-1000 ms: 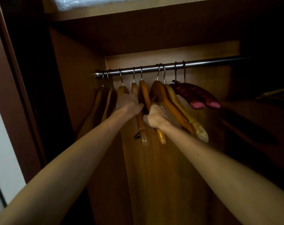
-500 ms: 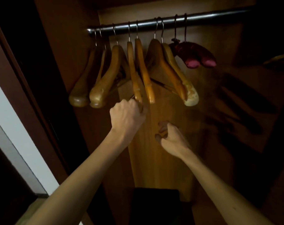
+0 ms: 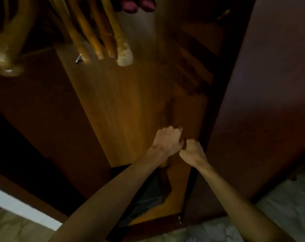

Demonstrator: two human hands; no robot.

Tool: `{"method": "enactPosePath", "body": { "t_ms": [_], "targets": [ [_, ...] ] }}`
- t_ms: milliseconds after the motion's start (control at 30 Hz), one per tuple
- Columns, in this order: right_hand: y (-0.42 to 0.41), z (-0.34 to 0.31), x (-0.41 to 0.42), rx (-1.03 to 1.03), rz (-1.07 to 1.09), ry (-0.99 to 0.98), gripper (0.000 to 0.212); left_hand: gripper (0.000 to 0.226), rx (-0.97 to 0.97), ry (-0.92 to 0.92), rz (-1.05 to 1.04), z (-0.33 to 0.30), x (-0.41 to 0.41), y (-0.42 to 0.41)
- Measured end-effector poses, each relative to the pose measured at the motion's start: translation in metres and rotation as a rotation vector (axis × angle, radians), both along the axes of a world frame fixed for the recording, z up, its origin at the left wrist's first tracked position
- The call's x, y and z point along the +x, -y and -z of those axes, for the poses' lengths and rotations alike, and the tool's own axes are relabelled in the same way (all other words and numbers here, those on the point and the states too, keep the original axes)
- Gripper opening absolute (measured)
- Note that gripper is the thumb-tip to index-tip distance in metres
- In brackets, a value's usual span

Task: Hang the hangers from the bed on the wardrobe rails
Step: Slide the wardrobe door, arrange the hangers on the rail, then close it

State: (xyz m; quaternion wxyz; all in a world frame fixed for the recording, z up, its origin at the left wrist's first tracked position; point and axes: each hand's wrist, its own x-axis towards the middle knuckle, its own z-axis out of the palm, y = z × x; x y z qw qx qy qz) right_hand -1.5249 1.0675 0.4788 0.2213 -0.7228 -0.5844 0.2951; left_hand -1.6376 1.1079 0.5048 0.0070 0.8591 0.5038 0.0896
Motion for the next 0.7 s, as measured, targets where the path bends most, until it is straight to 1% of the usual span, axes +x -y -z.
{"method": "enactPosePath", "body": {
  "t_ms": [100, 167, 333, 433, 600, 700],
  "targets": [
    [0.006, 0.015, 0.026, -0.047, 0.061, 0.042, 0.004, 0.038, -0.068, 0.024, 0.033, 0.016, 0.036, -0.010],
    [0.006, 0.023, 0.035, -0.067, 0.069, 0.066, 0.003, 0.039, -0.084, 0.043, 0.033, 0.022, 0.053, -0.019],
    [0.001, 0.029, 0.036, -0.079, 0.071, 0.114, 0.010, 0.033, -0.103, 0.100, 0.033, 0.033, 0.071, -0.039],
    [-0.003, 0.031, 0.035, -0.095, 0.075, 0.111, 0.017, 0.025, -0.189, 0.106, 0.085, 0.039, 0.073, -0.051],
    [-0.003, 0.041, 0.034, -0.117, 0.106, 0.124, 0.010, 0.025, -0.294, 0.167, 0.186, 0.038, 0.069, -0.061],
    [-0.004, 0.045, 0.034, -0.109, 0.128, 0.122, 0.024, 0.023, -0.299, 0.179, 0.206, 0.039, 0.069, -0.064]
  ]
}}
